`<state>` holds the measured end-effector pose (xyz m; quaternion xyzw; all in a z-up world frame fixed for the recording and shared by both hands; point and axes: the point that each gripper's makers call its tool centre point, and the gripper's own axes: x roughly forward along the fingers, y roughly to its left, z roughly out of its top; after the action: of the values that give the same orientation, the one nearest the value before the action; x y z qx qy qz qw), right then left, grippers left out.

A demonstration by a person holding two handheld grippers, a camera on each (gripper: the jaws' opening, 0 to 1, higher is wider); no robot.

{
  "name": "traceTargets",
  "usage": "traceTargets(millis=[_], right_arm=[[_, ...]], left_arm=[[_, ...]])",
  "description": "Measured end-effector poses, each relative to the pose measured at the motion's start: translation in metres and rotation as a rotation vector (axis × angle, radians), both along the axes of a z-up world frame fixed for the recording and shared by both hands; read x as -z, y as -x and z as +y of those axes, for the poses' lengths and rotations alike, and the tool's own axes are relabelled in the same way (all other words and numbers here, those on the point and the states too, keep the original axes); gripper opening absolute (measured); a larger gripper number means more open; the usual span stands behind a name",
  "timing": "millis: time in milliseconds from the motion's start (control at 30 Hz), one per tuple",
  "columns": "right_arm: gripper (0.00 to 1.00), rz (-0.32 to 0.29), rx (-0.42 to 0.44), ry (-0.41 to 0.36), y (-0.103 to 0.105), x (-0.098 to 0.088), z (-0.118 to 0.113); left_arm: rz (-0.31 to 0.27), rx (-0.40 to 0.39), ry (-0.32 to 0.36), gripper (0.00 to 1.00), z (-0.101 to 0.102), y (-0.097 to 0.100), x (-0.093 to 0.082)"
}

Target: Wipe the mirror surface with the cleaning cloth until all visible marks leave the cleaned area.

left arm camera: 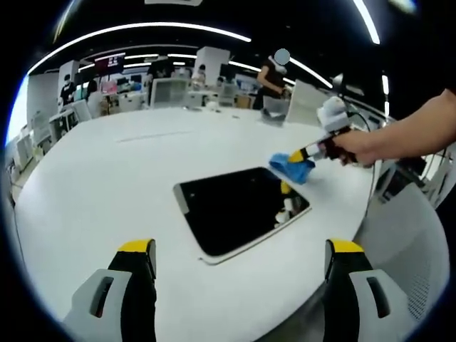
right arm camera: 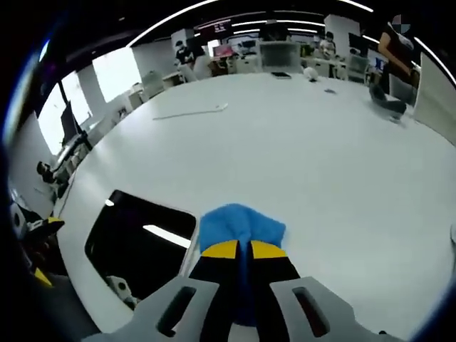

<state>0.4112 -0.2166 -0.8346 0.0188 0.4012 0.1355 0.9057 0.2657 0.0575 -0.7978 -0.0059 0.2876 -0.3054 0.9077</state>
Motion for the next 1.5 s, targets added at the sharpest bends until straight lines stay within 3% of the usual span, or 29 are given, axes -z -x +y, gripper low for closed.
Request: traceTargets(millis=[367,533,1067,1500], right_arm=[[0.00,0.045,-0.005,-0.049,0.000,0.005,0.021],[0.00,0.079,-0.024,-0.033,-0.001,0.012,0.031],[0.00,0.135,-0.061,-0.074,-0.003,0.010,0.062],[0.00,0.149,-0.113,-0.101,-0.004,0.011,0.097]], left_arm=[[-0.003,-0.008,0.001,0.99,0.002,-0.002,0.001],[-0.003,-0.009,-0.002,0.99,0.002,-0.002,0.002],[-0.001,0.001,-0.001,0.99,0.000,0.000,0.001],[-0.008,-0.004,0.002,0.99,0.001,-0.001,-0.001]])
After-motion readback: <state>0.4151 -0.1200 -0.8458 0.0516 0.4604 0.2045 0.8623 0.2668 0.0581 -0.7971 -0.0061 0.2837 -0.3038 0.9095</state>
